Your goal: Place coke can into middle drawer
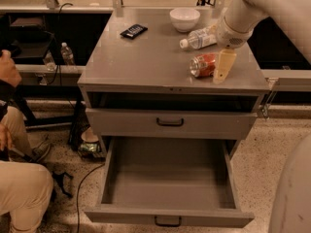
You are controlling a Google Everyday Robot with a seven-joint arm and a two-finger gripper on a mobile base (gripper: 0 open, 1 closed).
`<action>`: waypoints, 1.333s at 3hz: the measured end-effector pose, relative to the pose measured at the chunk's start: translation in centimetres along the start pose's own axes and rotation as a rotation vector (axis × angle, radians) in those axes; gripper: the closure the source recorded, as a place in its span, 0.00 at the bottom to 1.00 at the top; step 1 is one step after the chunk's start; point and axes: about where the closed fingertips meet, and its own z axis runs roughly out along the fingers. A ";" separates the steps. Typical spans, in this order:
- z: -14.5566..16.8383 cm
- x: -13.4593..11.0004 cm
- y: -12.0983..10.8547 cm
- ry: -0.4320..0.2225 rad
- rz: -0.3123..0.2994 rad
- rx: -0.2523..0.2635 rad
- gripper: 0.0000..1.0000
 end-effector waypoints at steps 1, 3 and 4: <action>1.4 -0.9 0.2 0.003 -0.028 -0.037 0.00; 3.0 -1.8 0.8 0.002 -0.055 -0.081 0.19; 3.3 -1.8 1.1 0.001 -0.053 -0.093 0.49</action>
Offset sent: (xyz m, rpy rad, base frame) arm 0.0057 0.0220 -0.0211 -0.0289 0.0661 0.0648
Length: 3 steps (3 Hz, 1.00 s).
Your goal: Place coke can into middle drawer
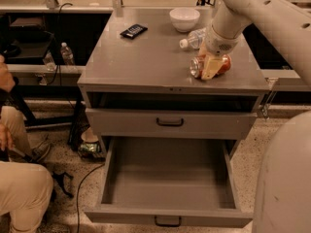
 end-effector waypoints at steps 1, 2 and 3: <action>-0.2 0.0 0.2 -0.001 -0.001 -0.003 0.72; -2.9 -0.5 1.6 -0.005 -0.018 0.010 0.95; -8.2 -3.1 7.6 -0.102 -0.013 -0.024 1.00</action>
Offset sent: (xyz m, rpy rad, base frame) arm -0.0669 -0.0002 0.0672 0.0000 -0.0492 0.0411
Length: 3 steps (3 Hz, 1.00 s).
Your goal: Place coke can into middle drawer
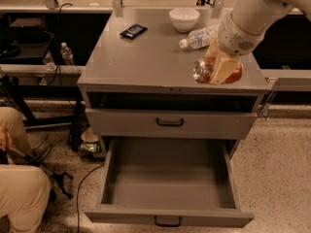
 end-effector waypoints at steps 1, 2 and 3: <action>-0.5 -3.9 5.2 -0.138 0.063 -0.099 1.00; -0.2 -3.8 5.5 -0.136 0.066 -0.101 1.00; 2.6 -4.0 9.6 -0.175 0.126 -0.145 1.00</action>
Offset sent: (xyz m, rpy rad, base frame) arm -0.0461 0.0240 -0.0021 0.1020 0.0954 -0.0001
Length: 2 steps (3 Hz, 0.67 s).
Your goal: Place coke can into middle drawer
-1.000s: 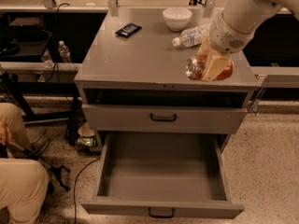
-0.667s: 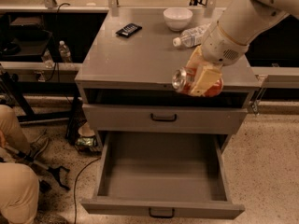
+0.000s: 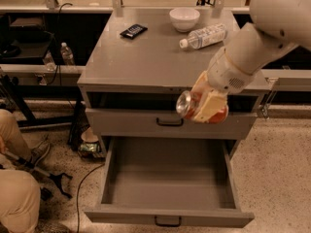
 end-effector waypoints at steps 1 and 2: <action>4.5 0.6 3.7 -0.064 0.069 -0.019 1.00; 10.2 2.0 7.5 -0.107 0.124 -0.027 1.00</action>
Offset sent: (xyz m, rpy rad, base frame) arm -0.1053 0.0415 -0.2332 0.1750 0.1228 -0.1731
